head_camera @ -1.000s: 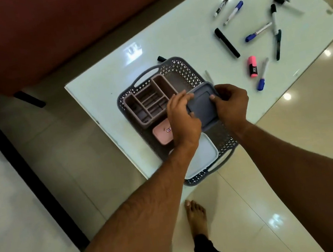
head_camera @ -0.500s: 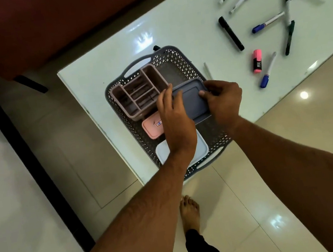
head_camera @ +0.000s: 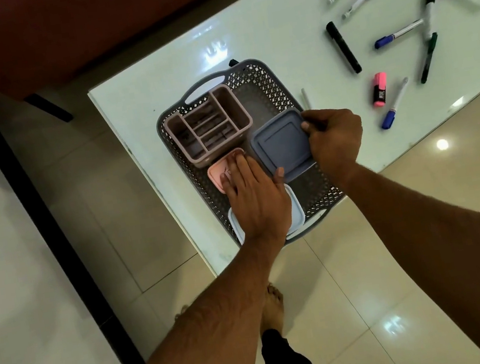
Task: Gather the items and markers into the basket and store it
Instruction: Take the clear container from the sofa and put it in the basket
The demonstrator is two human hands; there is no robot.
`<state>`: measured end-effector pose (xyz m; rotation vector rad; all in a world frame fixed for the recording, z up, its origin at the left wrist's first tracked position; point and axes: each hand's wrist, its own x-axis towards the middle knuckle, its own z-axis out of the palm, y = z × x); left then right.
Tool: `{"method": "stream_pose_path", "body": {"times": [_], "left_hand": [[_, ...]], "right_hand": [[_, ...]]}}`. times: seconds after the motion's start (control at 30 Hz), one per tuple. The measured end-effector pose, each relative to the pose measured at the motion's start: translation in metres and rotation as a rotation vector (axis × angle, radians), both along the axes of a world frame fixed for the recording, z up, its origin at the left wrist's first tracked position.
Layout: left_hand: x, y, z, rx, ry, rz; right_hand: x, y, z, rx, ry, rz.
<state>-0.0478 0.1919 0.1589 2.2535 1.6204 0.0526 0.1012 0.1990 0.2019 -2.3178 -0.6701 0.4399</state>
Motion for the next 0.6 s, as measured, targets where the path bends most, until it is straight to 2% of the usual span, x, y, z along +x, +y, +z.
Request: {"method": "stream_pose_path", "body": {"times": [0.33,0.6], "left_hand": [[-0.009,0.003,0.000,-0.026,0.133,-0.071],[-0.004,0.003,-0.003,-0.017,0.145,-0.025]], "right_hand": [[-0.017,0.022,-0.005,-0.382,-0.285,0.179],[-0.020,0.018,-0.012,-0.439,-0.363,0.305]]}}
